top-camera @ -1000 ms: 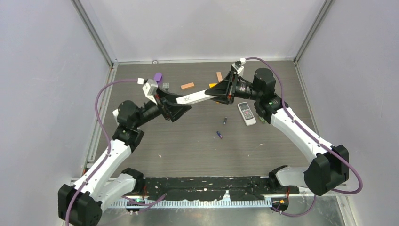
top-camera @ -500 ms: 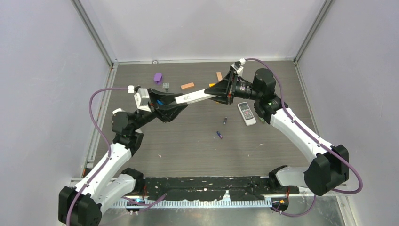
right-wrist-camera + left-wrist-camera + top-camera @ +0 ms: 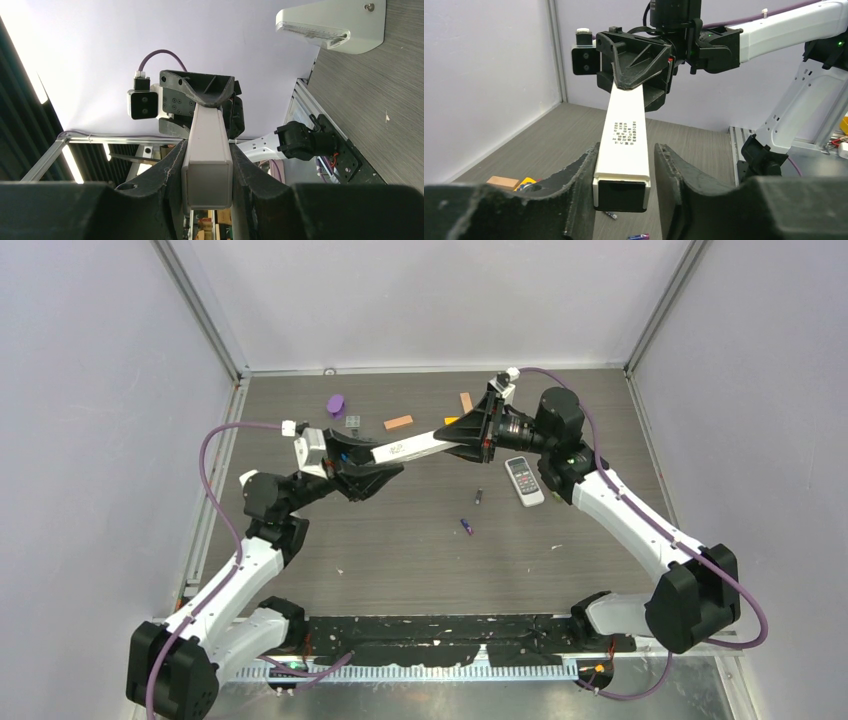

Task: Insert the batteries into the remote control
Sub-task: Adjust the remote control.

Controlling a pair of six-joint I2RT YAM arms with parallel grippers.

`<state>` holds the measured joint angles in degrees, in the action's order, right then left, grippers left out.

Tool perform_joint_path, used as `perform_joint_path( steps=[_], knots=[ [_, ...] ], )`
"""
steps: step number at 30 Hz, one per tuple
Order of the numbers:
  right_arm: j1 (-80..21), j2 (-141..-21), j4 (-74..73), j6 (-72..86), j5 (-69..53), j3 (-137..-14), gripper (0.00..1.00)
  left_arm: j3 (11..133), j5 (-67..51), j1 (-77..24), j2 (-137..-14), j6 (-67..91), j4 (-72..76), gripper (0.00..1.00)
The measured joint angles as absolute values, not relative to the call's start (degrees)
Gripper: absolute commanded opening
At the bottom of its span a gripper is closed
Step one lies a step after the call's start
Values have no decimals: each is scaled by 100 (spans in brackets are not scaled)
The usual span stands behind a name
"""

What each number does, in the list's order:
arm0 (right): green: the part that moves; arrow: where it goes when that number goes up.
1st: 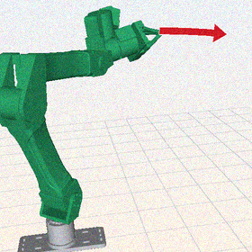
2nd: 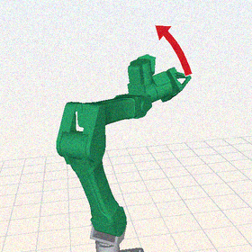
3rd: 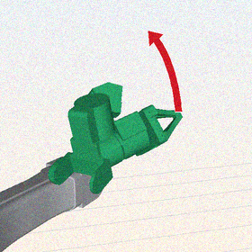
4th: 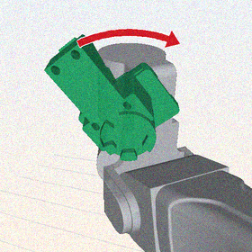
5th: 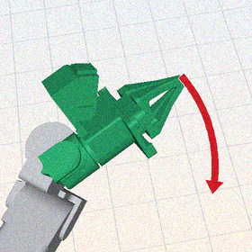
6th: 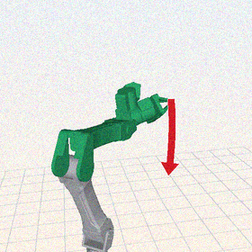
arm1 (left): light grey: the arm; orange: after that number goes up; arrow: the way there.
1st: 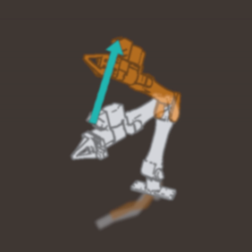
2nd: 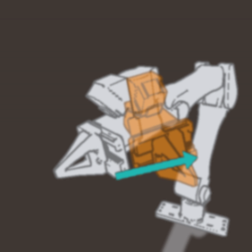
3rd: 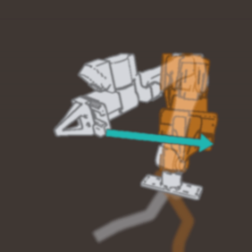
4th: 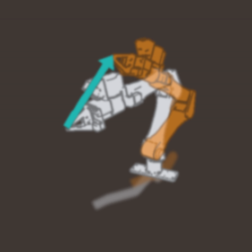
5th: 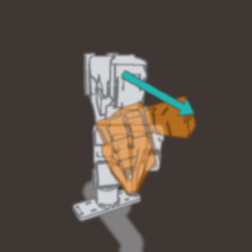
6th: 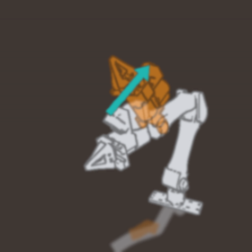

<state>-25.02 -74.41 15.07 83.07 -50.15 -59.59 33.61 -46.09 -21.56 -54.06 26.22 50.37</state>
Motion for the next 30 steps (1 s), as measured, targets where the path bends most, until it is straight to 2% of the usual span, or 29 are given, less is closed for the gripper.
perform_joint_path(
  steps=[4,8,13,17,23,26,28,30],
  knots=[
    [-2502,-7441,1573,8357,-5037,-5920,6,3361,-4606,-2143,-5415,2519,5000,35],
    [-2502,-7441,1680,8451,-5037,-5835,6,3361,-4630,-2139,-5417,2412,4947,48],
    [-2502,-7502,1929,8637,-5017,-5784,6,3361,-4700,-2141,-5426,2226,4744,55],
    [-2502,-7507,2067,8733,-5017,-5734,6,3361,-4683,-2141,-5428,2161,4571,45],
    [-2502,-7513,2167,8761,-5026,-5686,6,3361,-4554,-2141,-5428,2115,4536,52],
    [-2502,-7542,2209,8766,-5028,-5664,6,3361,-4515,-2141,-5428,2171,4554,51],
    [-2502,-7566,2224,8768,-5033,-5660,6,3361,-4497,-2141,-5428,2204,4558,46],
    [-2502,-7583,2228,8772,-5039,-5658,6,3361,-4495,-2141,-5430,2222,4558,34]
  ],
)
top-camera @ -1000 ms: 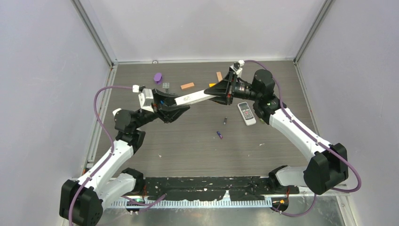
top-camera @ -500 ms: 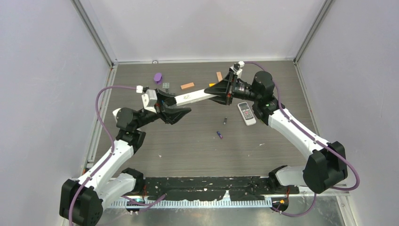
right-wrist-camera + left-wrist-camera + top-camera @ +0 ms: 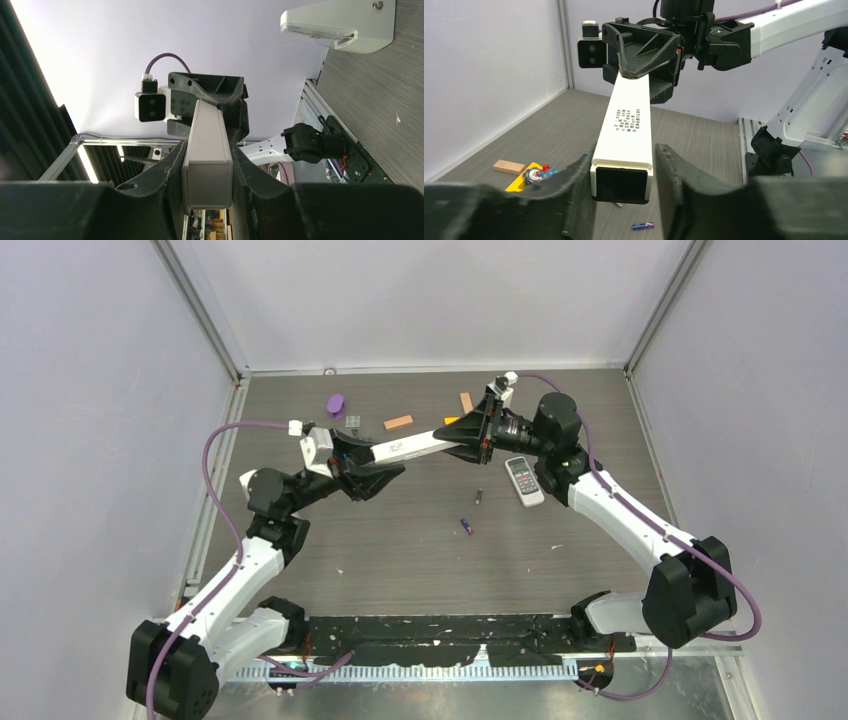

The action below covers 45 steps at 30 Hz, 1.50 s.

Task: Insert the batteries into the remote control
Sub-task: Adjust the remote control, then remove the battery cover from the remote control.

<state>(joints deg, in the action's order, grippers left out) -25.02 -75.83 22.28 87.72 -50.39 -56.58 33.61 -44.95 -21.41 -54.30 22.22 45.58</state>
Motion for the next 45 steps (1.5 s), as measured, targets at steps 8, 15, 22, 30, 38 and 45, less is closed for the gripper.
perform_joint_path(
  steps=[8,15,22,30,38,45],
  knots=[
    [-2502,-7592,2237,8796,-5068,-5616,20,3347,-4482,-2141,-5465,2252,4580,0],
    [-2460,-7592,2073,8508,-5017,-5437,31,3258,-4477,-2152,-5395,2117,4106,0],
    [-2429,-7590,1728,8018,-5035,-5430,39,3148,-4480,-2163,-5181,1966,3607,0],
    [-2303,-7590,1214,7214,-4934,-5422,51,3092,-4294,-2130,-4974,1968,3446,0],
    [-2237,-7590,1345,7199,-4875,-5236,44,3048,-4165,-2119,-4952,2082,3551,0],
    [-2224,-7590,1422,7063,-4884,-5240,39,3048,-4165,-2119,-4923,2012,3492,0]
  ],
)
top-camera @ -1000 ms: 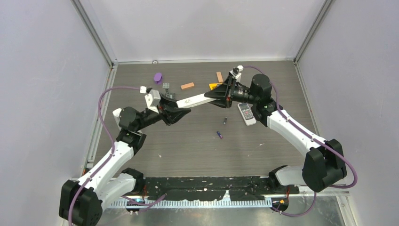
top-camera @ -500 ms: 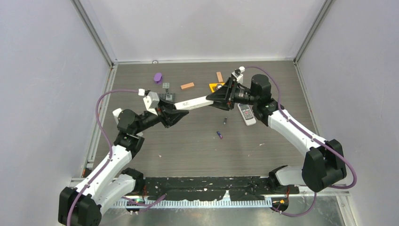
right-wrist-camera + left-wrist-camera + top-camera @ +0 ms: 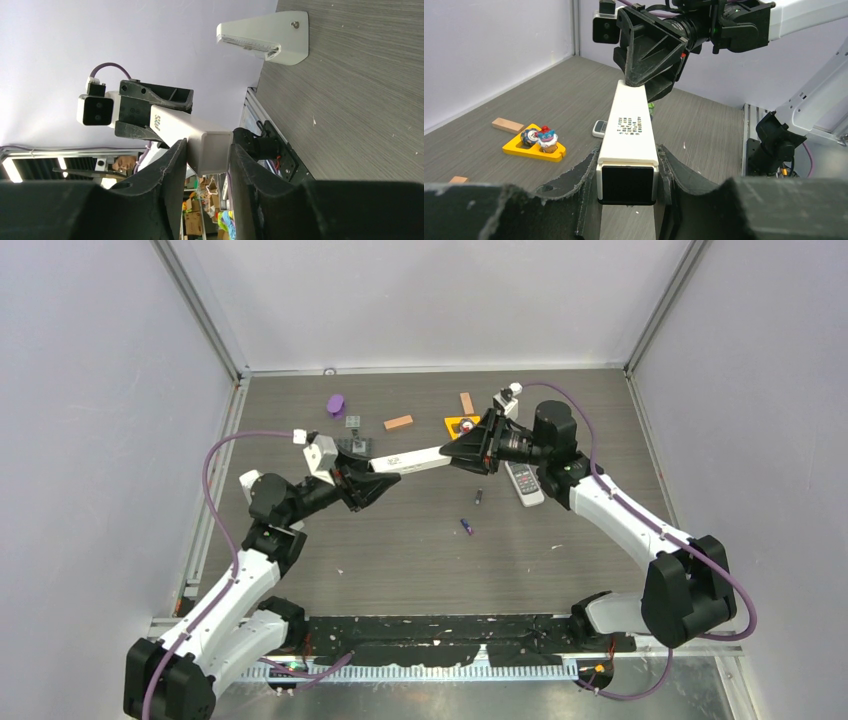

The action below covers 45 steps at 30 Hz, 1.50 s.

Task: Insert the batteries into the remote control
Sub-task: Remove the battery cover from the remote control.

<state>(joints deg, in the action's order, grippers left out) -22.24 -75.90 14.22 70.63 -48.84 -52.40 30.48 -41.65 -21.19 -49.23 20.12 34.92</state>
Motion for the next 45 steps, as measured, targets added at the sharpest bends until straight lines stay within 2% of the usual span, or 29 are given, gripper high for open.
perform_joint_path(
  steps=[6,15,24,30,34,45],
  knots=[
    [-2224,-7590,906,6423,-4882,-5461,52,3052,-4211,-2119,-4919,1922,3345,0],
    [-2209,-7590,-23,5507,-4762,-5719,54,3100,-4265,-2095,-4921,1859,3039,0],
    [-2200,-7590,-718,4919,-4637,-6038,39,3260,-4379,-2093,-4921,1470,2556,0],
    [-2200,-7594,-751,4858,-4698,-6160,17,3277,-4466,-2093,-4950,1428,2530,0],
    [-2189,-7644,-731,4969,-4751,-6160,7,3277,-4473,-2091,-4960,1400,2495,0],
    [-2128,-7669,-556,5290,-4696,-6171,5,3350,-4436,-2086,-4991,827,1789,0]
  ],
)
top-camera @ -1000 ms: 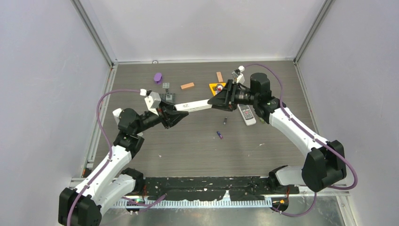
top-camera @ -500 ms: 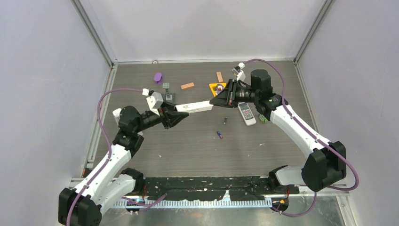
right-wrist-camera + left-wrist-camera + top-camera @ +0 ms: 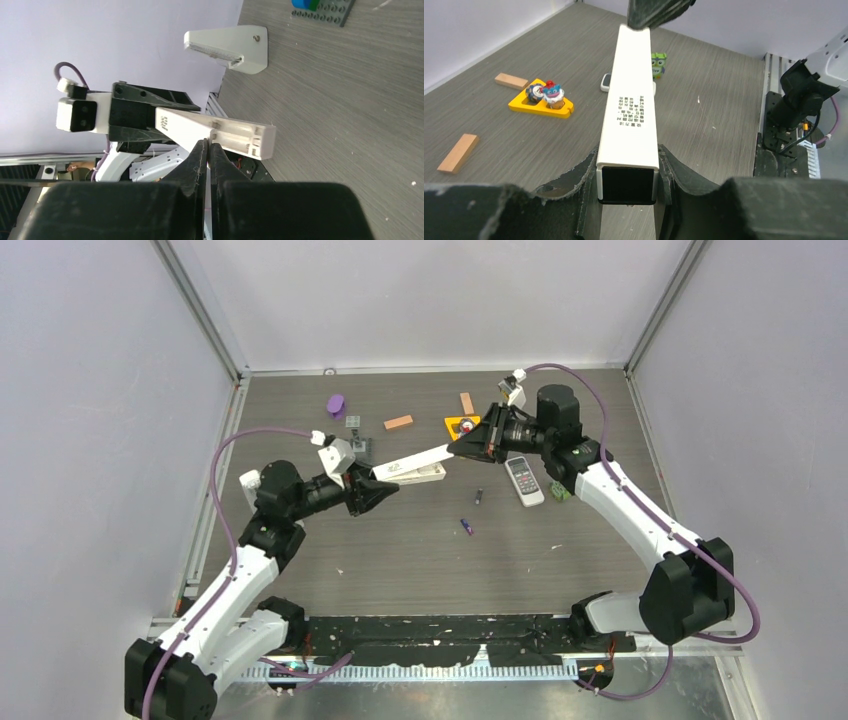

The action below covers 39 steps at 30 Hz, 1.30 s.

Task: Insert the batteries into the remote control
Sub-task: Remove the battery cover from the remote control, then place the battery cover at the center of the board.

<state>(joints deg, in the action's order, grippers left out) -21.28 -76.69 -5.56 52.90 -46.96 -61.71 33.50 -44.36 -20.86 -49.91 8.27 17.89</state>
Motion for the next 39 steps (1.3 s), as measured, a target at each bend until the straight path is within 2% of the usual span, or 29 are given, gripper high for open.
perform_joint_path(
  steps=[10,15,21,32,33,35,36,37,38,39],
  knots=[
    [-2034,-7448,1201,6361,-4156,-5581,5,3107,-4014,-2086,-4834,401,1103,0],
    [-2001,-7450,1533,6595,-3857,-5537,5,2919,-3785,-2086,-4552,340,766,0],
    [-2029,-7675,1511,6285,-3415,-5454,5,2919,-3704,-2086,-4287,217,530,0],
    [-2670,-9231,760,5334,-2467,-5408,6,3210,-3487,-2086,-4147,-213,60,0],
    [-2724,-9358,626,5236,-2368,-5408,8,3242,-3474,-2086,-4147,-211,49,0],
    [-2781,-9518,395,5098,-2204,-5408,19,3291,-3468,-2086,-4150,-202,47,0],
    [-2788,-9579,257,5033,-2112,-5408,33,3304,-3470,-2086,-4150,-198,49,0],
    [-2788,-9616,110,4960,-2010,-5411,40,3310,-3468,-2086,-4150,-193,49,0],
    [-2788,-9636,-30,4901,-1914,-5413,51,3310,-3470,-2086,-4150,-189,49,0],
    [-2788,-9640,-200,4794,-1811,-5415,56,3310,-3470,-2086,-4150,-178,49,0]
  ],
)
